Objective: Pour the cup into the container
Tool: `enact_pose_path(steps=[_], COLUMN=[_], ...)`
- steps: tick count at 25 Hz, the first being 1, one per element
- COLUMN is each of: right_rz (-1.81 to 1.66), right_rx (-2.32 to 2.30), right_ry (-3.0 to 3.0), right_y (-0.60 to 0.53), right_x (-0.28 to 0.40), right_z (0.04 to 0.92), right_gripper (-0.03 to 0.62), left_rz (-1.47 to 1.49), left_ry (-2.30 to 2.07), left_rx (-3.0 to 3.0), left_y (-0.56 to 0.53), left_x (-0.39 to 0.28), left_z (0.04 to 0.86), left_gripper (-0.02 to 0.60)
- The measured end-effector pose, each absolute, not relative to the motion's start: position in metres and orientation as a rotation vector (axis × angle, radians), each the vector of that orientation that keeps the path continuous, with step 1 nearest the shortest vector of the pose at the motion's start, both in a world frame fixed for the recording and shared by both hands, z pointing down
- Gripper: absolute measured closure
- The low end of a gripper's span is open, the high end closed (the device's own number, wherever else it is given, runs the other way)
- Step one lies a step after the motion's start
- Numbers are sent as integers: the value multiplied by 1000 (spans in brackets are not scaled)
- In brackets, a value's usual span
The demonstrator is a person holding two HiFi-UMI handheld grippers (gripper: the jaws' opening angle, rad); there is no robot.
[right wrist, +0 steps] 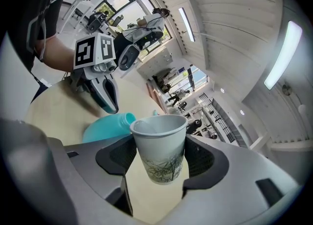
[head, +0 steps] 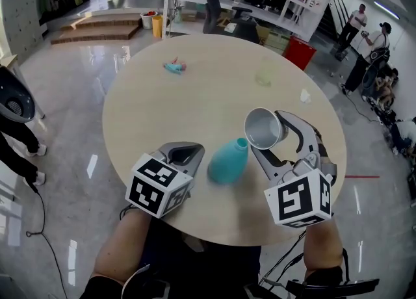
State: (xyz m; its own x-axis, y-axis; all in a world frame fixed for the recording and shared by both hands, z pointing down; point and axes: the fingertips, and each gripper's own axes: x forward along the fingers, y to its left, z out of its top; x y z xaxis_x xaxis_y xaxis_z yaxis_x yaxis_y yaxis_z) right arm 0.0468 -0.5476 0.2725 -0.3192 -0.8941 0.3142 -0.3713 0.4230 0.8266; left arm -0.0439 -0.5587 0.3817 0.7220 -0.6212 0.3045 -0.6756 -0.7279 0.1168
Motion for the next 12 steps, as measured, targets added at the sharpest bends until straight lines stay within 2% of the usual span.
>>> enact_pose_path(steps=[12], right_rz=[-859], right_rx=[1050], right_ry=[-1848], right_y=[-546], right_x=[43], right_z=[272], right_gripper=[283], left_rz=[356], left_ry=[-1029], left_rx=[2706], left_y=[-556], left_x=[-44], left_z=[380], left_gripper=[581])
